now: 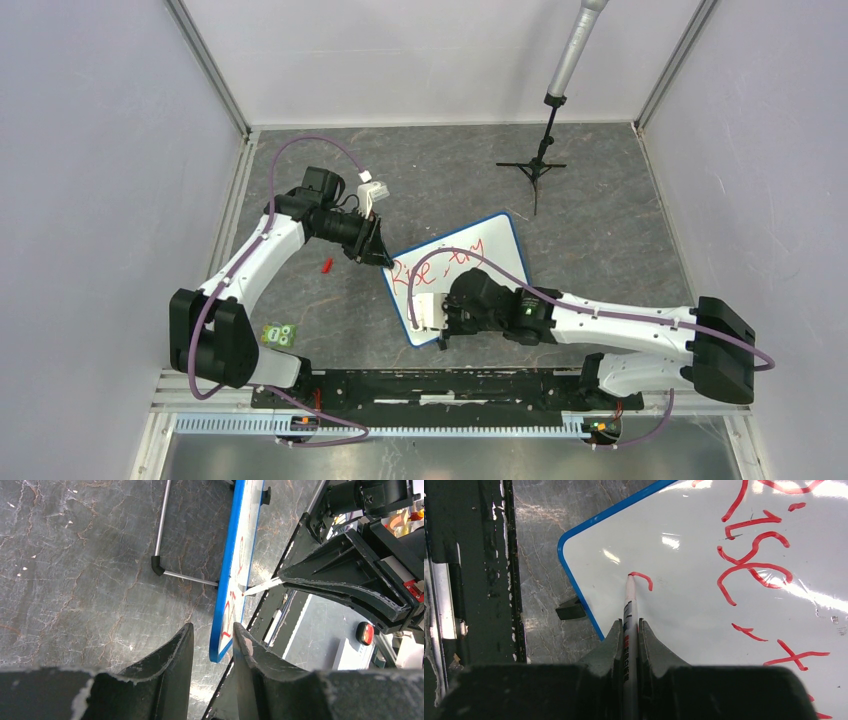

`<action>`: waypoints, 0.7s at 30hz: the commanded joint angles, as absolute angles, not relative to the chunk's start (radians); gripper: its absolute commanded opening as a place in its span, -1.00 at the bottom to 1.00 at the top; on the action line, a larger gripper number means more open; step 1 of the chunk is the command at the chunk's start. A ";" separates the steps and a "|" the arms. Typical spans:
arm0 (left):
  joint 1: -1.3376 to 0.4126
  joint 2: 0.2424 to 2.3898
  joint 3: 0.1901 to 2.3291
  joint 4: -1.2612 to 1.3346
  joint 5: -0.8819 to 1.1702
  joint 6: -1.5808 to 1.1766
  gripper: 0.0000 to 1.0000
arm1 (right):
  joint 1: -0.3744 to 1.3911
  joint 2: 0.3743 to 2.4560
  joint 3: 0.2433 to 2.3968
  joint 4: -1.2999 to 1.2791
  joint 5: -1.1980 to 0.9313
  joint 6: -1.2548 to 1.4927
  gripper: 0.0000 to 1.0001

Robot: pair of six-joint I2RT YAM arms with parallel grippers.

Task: Write a sentence on the whiteboard

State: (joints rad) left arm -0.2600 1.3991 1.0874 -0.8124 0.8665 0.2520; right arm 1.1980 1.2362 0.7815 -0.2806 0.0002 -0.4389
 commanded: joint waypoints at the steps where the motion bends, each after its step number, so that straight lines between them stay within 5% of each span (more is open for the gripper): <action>1: -0.266 1.386 1.080 -0.789 0.876 0.243 -0.19 | 1.203 1.211 0.757 -0.279 0.011 -0.457 -1.00; 21: -0.265 1.381 1.080 -0.788 0.872 0.240 -0.20 | 1.184 1.184 0.813 -0.301 0.106 -0.455 -1.00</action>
